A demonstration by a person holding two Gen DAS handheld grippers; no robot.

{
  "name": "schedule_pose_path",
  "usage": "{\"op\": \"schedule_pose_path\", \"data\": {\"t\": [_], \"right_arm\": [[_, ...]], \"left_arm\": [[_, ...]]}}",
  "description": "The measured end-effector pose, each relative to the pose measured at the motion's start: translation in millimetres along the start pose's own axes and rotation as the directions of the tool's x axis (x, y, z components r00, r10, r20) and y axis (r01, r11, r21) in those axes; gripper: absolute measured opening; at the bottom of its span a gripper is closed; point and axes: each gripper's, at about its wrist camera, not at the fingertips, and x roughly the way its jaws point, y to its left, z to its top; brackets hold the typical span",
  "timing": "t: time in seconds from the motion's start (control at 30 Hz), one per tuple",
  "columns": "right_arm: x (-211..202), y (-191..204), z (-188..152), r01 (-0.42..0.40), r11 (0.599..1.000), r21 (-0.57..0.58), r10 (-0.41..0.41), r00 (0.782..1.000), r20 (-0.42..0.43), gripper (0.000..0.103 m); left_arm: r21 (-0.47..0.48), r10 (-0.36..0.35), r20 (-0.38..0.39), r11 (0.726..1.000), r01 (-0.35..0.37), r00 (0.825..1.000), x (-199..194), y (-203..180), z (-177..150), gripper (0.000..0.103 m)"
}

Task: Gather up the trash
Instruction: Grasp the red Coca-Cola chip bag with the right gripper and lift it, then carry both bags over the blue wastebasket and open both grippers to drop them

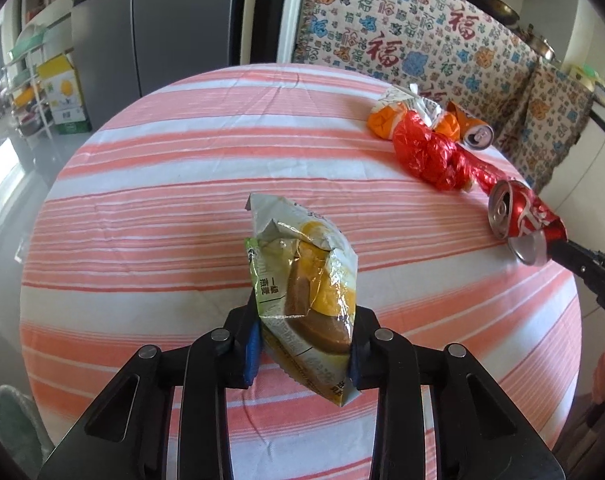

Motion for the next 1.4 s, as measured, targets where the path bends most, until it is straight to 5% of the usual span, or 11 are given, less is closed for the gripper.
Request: {"op": "schedule_pose_path", "data": {"t": [0.13,0.23,0.27,0.4,0.7,1.0,1.07,1.4], "right_arm": [[7,2,0,0.072,0.996,-0.048,-0.071,0.997,0.016,0.024],[14,10,-2,0.15,0.982,-0.114,-0.147,0.988,0.037,0.06],[18,13,-2,0.167,0.976,-0.141,-0.164,0.986,0.035,0.064],[28,24,-9,0.143,0.963,-0.23,-0.147,0.989,0.0,0.067],[41,6,-10,0.016,1.0,0.008,-0.015,0.996,-0.085,0.103],[61,-10,7,-0.041,0.997,0.069,0.05,0.99,-0.129,0.103],[57,-15,7,-0.069,0.991,0.112,0.081,0.992,-0.099,0.087],[20,-2,-1,-0.002,1.0,-0.017,0.001,1.0,-0.029,0.086]], "left_arm": [[-0.014,-0.005,0.0,1.0,0.005,1.0,1,1,1,0.033],[-0.015,-0.007,-0.001,1.0,0.007,1.0,1,1,1,0.033],[-0.012,-0.005,-0.001,1.0,0.005,1.0,1,1,1,0.033],[-0.004,-0.003,-0.004,1.0,0.003,1.0,2,0,0,0.033],[0.005,0.002,-0.004,1.0,-0.002,1.0,2,-1,-1,0.033],[0.003,0.001,-0.004,1.0,-0.001,1.0,3,-2,-1,0.034],[0.003,0.0,-0.004,1.0,0.0,1.0,3,-2,-1,0.034],[-0.012,-0.108,-0.025,0.994,0.108,0.994,2,-13,-5,0.033]]}}
